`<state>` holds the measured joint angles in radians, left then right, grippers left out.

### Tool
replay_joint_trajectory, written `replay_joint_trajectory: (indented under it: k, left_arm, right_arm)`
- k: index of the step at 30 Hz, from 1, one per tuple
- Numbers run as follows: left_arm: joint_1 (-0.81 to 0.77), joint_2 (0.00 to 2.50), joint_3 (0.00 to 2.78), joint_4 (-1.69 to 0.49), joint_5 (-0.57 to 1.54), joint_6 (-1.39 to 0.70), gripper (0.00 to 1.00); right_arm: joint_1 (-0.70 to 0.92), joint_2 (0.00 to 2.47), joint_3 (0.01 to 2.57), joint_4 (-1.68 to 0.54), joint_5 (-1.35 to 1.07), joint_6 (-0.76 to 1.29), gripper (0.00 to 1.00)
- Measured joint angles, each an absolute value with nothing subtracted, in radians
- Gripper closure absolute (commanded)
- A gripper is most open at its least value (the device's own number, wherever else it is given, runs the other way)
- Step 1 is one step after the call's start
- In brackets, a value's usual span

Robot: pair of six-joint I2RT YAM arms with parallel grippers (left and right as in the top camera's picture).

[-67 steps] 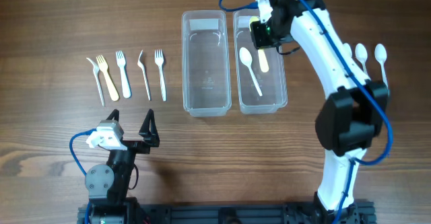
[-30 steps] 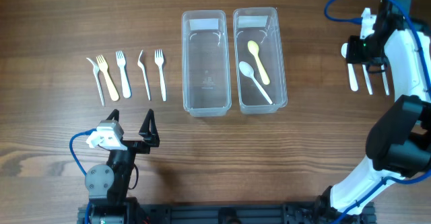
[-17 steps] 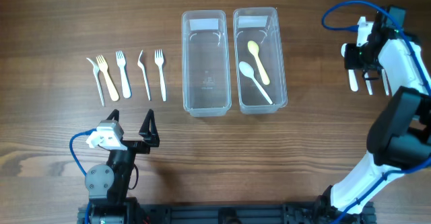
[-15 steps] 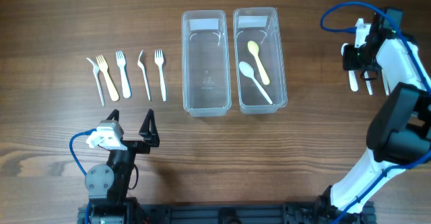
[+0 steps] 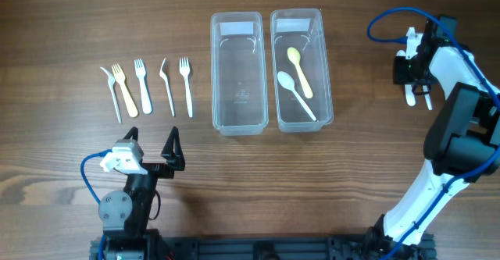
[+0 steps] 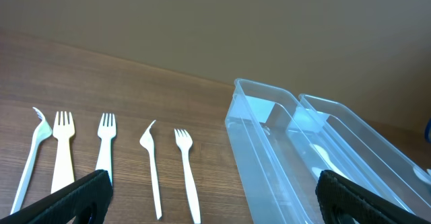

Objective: Pack container
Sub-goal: 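Move the right gripper over a white spoon and grasp it, then carry the white spoon into the right container and release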

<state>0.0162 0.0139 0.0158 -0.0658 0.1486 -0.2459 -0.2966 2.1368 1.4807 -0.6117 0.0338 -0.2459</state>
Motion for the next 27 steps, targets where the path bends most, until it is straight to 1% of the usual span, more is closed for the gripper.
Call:
replay_joint_trajectory:
  k: [1,8,12,14,16,27]
  left_arm:
    - [0.016,0.014,0.016,-0.066,0.149,-0.246,0.00]
    - [0.016,0.014,0.016,-0.066,0.149,-0.246,0.00]
    - [0.016,0.014,0.016,-0.066,0.149,-0.246,0.00]
    - [0.016,0.014,0.016,-0.066,0.149,-0.246,0.00]
    - [0.016,0.014,0.016,-0.066,0.149,-0.245,0.00]
    - [0.016,0.014,0.016,-0.066,0.149,-0.245,0.00]
  right_arm:
    - [-0.297,2.138,1.481,-0.611,0.034,-0.247,0.60]
    - [-0.296,2.143,1.484,-0.607,0.027,-0.253,0.73]
    - [-0.296,2.143,1.486,-0.607,0.027,-0.257,0.90]
    - [-0.296,2.145,1.488,-0.610,0.027,-0.257,0.94]
    - [-0.296,2.145,1.489,-0.612,0.028,-0.255,0.96]
    - [-0.297,2.149,1.530,-0.665,-0.012,-0.247,0.96]
